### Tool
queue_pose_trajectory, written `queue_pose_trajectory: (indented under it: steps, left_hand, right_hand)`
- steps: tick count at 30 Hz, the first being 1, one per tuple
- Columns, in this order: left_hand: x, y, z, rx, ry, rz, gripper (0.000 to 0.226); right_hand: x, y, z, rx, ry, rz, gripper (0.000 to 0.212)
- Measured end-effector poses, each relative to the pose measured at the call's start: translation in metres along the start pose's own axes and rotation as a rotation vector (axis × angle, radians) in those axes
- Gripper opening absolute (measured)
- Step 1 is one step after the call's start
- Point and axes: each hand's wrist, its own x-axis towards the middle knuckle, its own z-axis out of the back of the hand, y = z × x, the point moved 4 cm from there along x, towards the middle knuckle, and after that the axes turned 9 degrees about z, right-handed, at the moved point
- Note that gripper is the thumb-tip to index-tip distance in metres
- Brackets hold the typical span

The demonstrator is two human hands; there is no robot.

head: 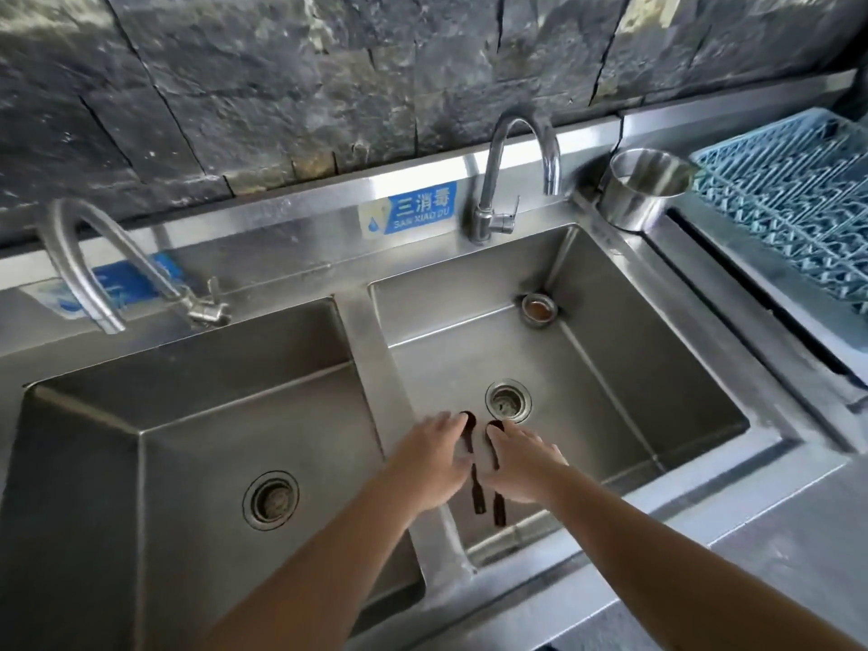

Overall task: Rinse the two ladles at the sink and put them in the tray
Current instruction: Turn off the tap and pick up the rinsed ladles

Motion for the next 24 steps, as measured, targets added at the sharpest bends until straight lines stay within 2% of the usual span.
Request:
queue_pose_trajectory:
  steps: [3, 7, 11, 13, 16, 19, 24]
  left_hand:
    - [0.036, -0.019, -0.031, -0.093, 0.1, 0.089, 0.058]
    - [0.083, -0.018, -0.08, -0.196, 0.212, 0.336, 0.054]
    - [0.124, -0.004, -0.127, -0.316, 0.234, 0.546, 0.034]
    - [0.14, 0.005, -0.15, -0.374, 0.223, 0.641, 0.033]
    - [0.161, 0.014, -0.173, -0.475, 0.157, 0.762, 0.037]
    - [0.178, 0.02, -0.186, -0.53, 0.082, 0.803, 0.033]
    - [0.201, 0.033, -0.208, -0.381, 0.03, 0.901, 0.03]
  right_hand:
    - [0.019, -0.036, -0.004, 0.054, 0.05, -0.044, 0.056]
    - [0.062, -0.078, -0.028, 0.171, 0.125, -0.098, 0.041]
    - [0.1, -0.114, -0.058, 0.321, 0.215, -0.186, 0.008]
    - [0.117, -0.126, -0.073, 0.413, 0.234, -0.243, 0.013]
    - [0.14, -0.138, -0.094, 0.457, 0.235, -0.289, 0.038]
    - [0.157, -0.142, -0.107, 0.512, 0.183, -0.294, 0.035]
    - [0.182, -0.152, -0.135, 0.505, 0.105, -0.395, 0.029]
